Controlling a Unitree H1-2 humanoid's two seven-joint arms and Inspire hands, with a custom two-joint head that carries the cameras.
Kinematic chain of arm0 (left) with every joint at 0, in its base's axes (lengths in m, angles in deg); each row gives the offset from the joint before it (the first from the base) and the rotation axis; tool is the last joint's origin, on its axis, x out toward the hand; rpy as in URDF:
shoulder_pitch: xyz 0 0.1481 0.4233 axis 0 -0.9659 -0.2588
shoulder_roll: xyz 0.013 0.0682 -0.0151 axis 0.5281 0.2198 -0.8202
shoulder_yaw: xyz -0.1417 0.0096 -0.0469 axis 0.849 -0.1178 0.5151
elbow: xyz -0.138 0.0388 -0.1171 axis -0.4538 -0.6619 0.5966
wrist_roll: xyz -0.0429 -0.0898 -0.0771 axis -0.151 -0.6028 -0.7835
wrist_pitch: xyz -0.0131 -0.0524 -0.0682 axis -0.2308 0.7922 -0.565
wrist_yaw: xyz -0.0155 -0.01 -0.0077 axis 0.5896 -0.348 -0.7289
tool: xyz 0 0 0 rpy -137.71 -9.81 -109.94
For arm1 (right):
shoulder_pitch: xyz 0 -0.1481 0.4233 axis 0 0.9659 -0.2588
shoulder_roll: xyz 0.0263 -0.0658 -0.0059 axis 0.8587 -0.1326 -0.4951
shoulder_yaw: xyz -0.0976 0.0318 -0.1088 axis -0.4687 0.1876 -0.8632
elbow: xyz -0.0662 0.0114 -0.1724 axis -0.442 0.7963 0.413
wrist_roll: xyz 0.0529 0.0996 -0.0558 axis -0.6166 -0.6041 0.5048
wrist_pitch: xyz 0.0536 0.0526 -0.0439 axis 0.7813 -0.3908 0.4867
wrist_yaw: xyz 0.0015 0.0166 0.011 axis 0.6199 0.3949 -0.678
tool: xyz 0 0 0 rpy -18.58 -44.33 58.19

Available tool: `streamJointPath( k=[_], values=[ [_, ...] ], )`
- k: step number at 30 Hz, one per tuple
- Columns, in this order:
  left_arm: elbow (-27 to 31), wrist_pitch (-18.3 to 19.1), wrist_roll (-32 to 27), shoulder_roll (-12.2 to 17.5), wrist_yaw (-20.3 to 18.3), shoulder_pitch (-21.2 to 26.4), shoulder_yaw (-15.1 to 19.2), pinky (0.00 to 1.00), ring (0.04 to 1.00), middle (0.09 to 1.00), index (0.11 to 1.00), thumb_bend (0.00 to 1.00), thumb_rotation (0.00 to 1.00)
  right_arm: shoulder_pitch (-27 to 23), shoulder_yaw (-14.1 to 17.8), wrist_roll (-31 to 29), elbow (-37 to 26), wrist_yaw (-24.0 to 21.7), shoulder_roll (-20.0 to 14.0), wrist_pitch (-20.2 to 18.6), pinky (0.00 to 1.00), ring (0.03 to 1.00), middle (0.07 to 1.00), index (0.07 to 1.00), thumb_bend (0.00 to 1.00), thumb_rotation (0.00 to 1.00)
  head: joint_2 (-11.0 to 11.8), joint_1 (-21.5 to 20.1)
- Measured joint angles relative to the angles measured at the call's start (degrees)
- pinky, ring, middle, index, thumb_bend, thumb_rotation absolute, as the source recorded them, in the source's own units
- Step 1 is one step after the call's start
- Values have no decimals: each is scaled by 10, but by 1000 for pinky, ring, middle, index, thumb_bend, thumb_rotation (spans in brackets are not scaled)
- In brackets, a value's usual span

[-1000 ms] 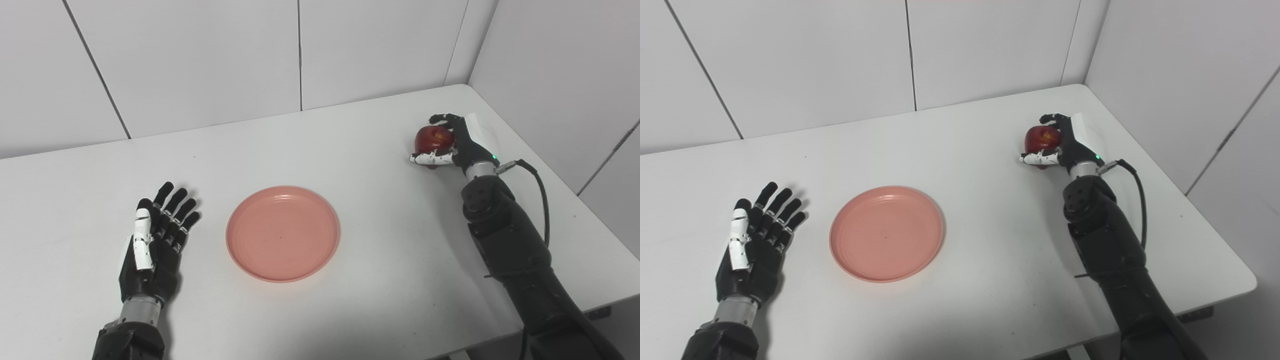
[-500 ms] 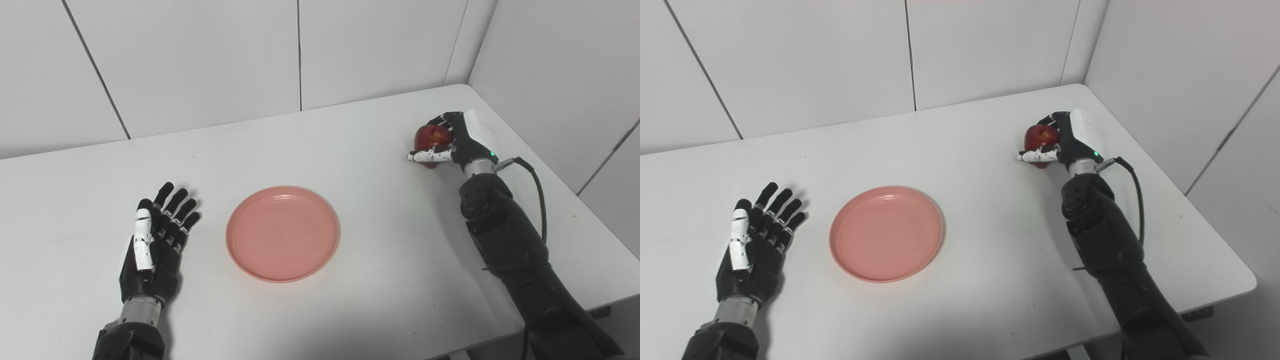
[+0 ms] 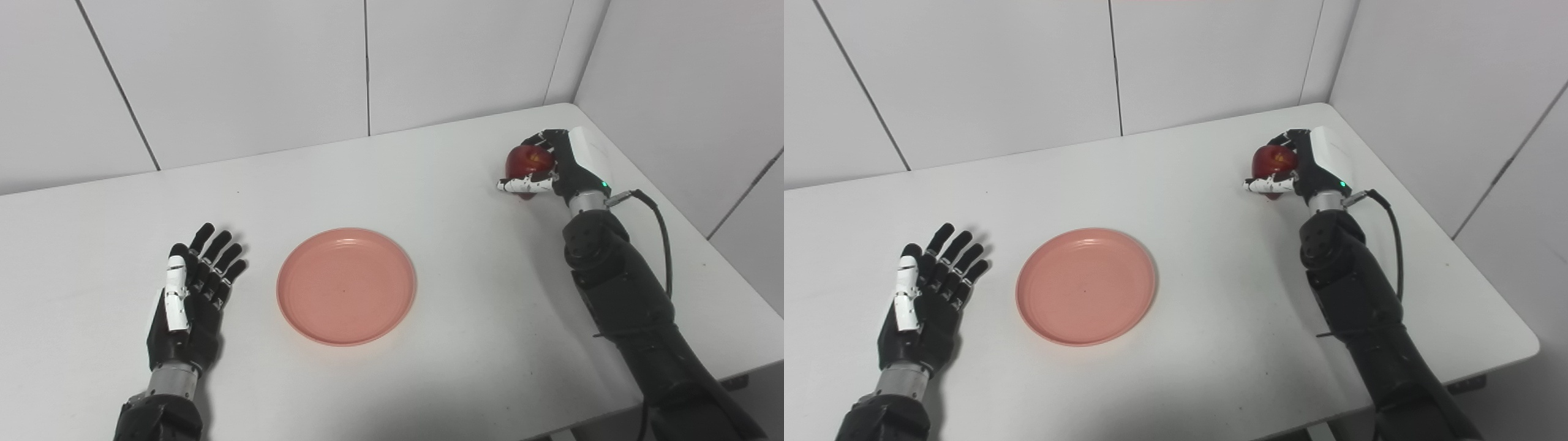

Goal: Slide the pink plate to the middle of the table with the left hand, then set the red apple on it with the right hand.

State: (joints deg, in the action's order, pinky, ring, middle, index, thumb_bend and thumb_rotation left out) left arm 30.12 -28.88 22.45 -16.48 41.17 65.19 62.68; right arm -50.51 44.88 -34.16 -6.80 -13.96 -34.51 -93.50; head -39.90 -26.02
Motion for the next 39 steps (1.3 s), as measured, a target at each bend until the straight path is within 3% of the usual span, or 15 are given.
streamJointPath(
  k=[11, 19, 26, 39],
  values=[
    [4, 0, 3, -5, 4, -4, -7, 886, 884, 896, 885, 427, 1000, 6, -17, 10, -122, -39, 3, -3, 386, 447, 492, 485, 515, 128, 2, 19],
    [6, -1, 19, -17, 16, -5, -12, 883, 883, 893, 883, 427, 1000, -8, -41, 31, -209, -88, 31, -24, 358, 437, 481, 485, 515, 129, 2, 47],
    [10, -1, 32, -24, 24, -8, -23, 878, 881, 892, 885, 427, 1000, -16, -77, 58, -237, -111, 64, -28, 354, 443, 500, 485, 516, 132, 0, 78],
    [18, 1, 54, -40, 49, -12, -36, 874, 881, 894, 889, 438, 1000, -28, -129, 57, -245, -135, 117, -6, 289, 368, 442, 484, 516, 130, -6, 136]
  ],
)
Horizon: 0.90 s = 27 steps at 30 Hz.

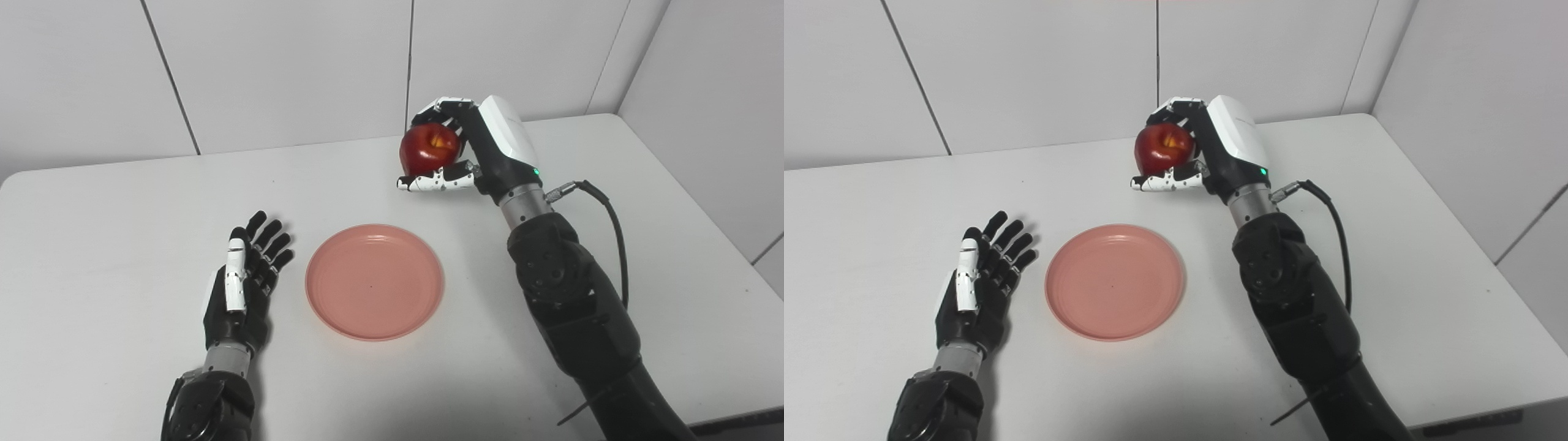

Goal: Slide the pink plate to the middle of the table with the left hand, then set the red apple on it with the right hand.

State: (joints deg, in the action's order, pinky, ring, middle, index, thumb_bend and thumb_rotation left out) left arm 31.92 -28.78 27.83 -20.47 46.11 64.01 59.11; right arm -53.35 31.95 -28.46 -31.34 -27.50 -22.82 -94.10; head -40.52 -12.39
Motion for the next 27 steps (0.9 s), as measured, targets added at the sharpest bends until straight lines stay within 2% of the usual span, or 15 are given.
streamJointPath(
  k=[2, 13, 27],
  values=[
    [0, 0, 0, -1, 0, 0, -1, 872, 880, 894, 889, 439, 1000, 0, -8, 0, 5, 0, 5, 7, 285, 360, 440, 484, 516, 130, -3, 21],
    [1, 0, 12, -14, 17, 0, -2, 864, 874, 884, 876, 440, 1000, 6, -56, 13, 16, -5, 42, 17, 270, 355, 446, 485, 517, 130, -11, 65],
    [6, 6, 23, -24, 34, 0, -1, 848, 865, 877, 872, 435, 1000, 46, -103, 35, 54, -10, 55, 38, 271, 357, 454, 486, 517, 131, -23, 84]
  ],
)
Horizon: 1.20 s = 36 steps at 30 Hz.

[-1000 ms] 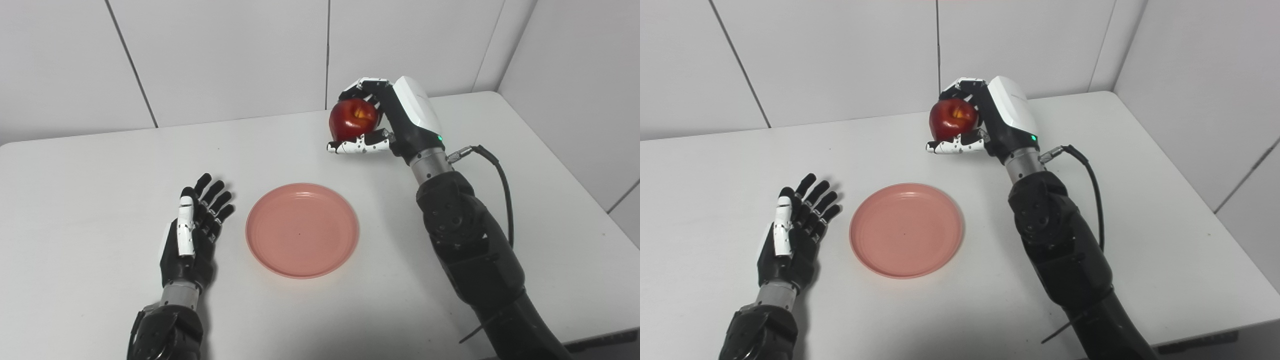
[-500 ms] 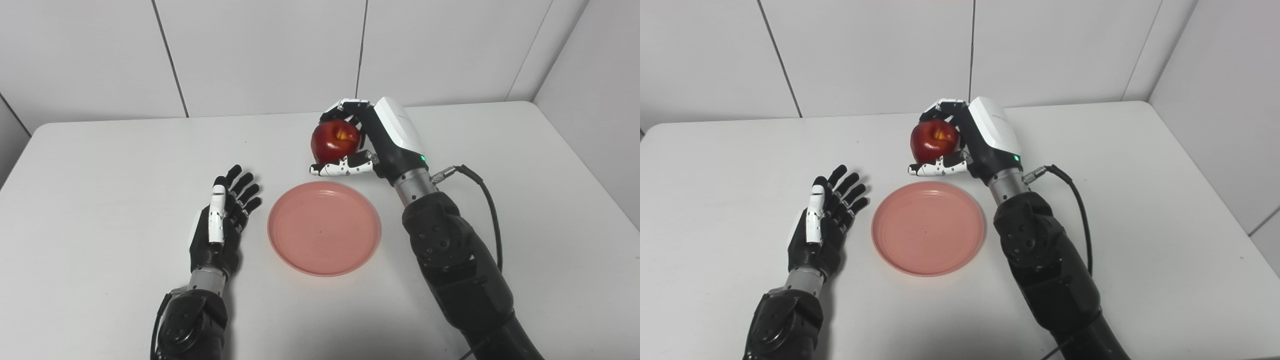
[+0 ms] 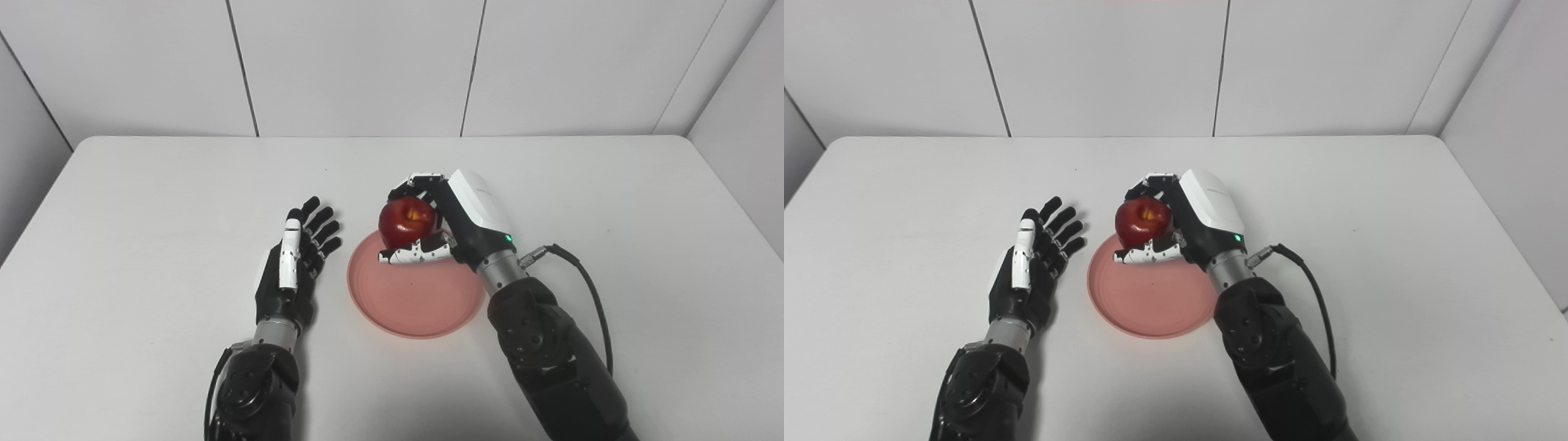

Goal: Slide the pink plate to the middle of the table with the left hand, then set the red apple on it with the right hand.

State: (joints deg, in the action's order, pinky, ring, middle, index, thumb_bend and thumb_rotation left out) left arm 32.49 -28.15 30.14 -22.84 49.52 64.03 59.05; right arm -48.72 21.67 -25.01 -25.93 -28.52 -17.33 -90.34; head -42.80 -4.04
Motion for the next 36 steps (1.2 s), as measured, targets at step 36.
streamJointPath(
  k=[36],
  values=[
    [5, 12, 2, 0, 3, 0, -1, 841, 860, 873, 869, 436, 1000, 49, -20, 46, 35, 18, 3, 41, 240, 340, 450, 488, 516, 131, -11, -2]
  ],
)
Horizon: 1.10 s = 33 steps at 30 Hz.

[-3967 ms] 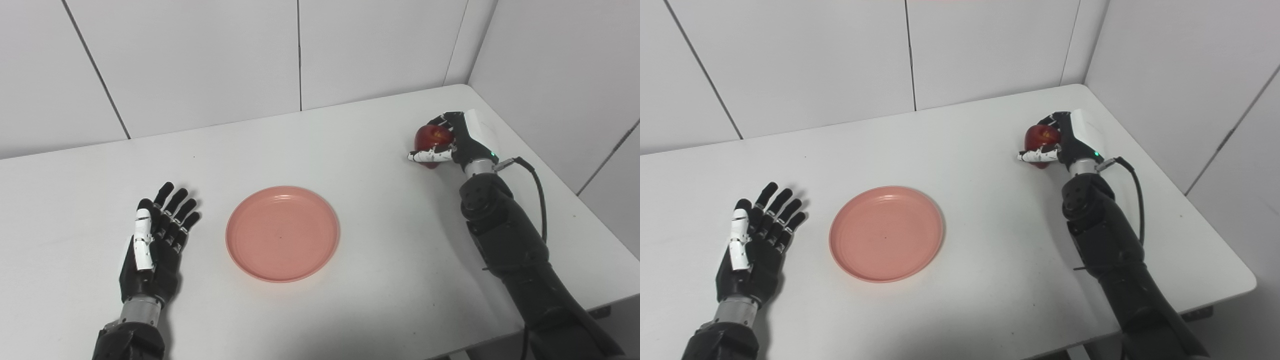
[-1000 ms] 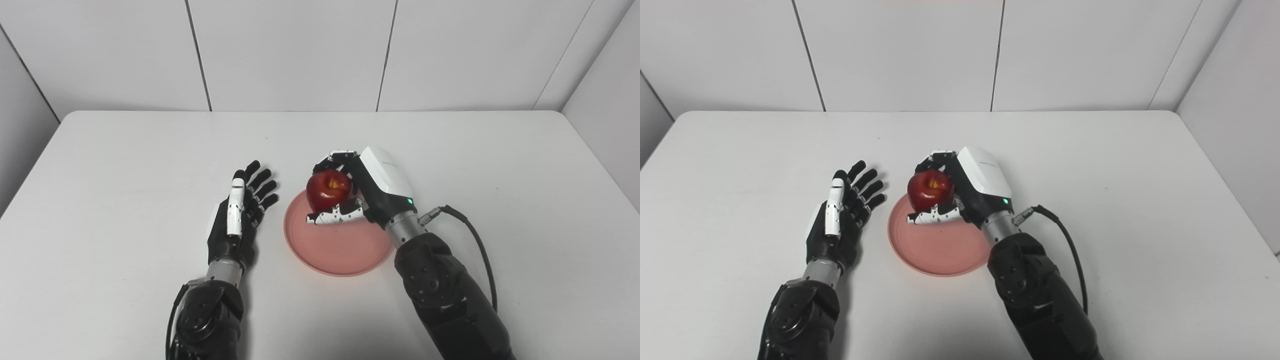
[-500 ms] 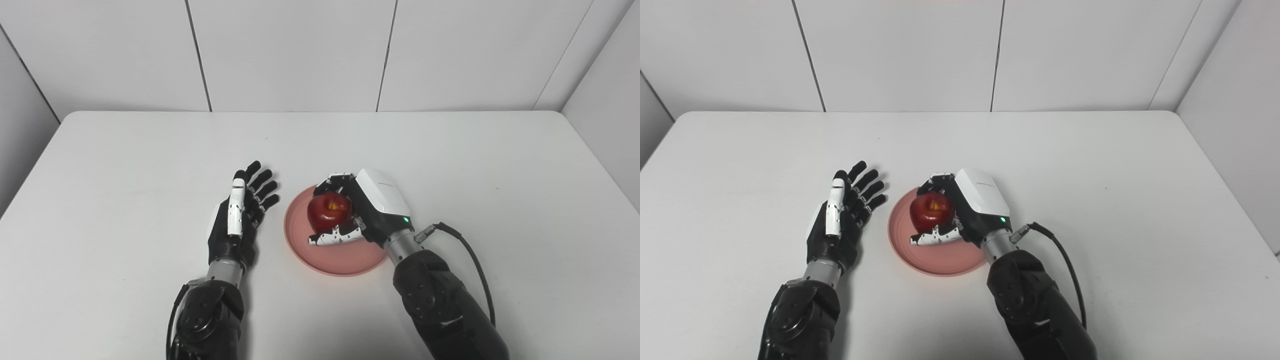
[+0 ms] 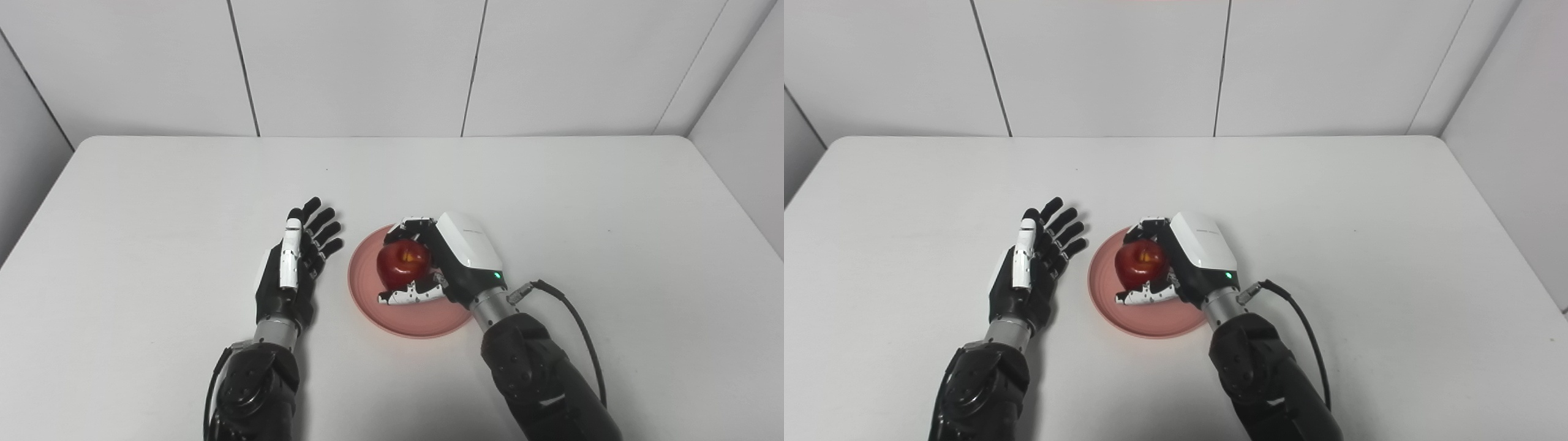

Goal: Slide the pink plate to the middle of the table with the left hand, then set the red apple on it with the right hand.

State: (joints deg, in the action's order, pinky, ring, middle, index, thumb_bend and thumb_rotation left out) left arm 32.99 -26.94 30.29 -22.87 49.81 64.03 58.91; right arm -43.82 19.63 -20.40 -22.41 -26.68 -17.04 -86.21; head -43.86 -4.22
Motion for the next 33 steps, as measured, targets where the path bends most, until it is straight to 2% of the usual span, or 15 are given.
streamJointPath(
  k=[10, 17, 18, 21, 27, 33],
  values=[
    [1, 2, 0, 0, 0, 0, 0, 843, 863, 876, 874, 435, 1000, 2, 0, 6, 5, 10, 1, 10, 235, 339, 450, 488, 517, 133, -2, -2],
    [2, 3, 0, 0, 0, 0, 0, 841, 862, 877, 875, 437, 1000, 4, 6, 9, 6, 10, 7, 10, 284, 400, 517, 489, 523, 152, -2, -3],
    [2, 3, 0, 0, 0, 0, 0, 842, 862, 877, 874, 436, 1000, 4, 7, 10, 6, 8, 7, 10, 305, 422, 532, 528, 701, 202, -2, -3],
    [2, 3, 0, 0, 0, 0, 0, 843, 863, 878, 875, 437, 1000, 4, 9, 18, 5, 2, 8, 9, 350, 462, 555, 564, 861, 264, -3, -2],
    [2, 3, 0, 0, 0, 0, 0, 840, 863, 877, 874, 439, 1000, 9, 11, 21, 4, -13, 9, 9, 474, 566, 630, 615, 982, 347, -2, -3],
    [3, 5, 0, 0, 0, 0, 0, 841, 862, 876, 873, 439, 1000, 12, 16, 19, 4, -21, 10, 9, 579, 659, 710, 706, 1000, 415, -1, -4]
  ],
)
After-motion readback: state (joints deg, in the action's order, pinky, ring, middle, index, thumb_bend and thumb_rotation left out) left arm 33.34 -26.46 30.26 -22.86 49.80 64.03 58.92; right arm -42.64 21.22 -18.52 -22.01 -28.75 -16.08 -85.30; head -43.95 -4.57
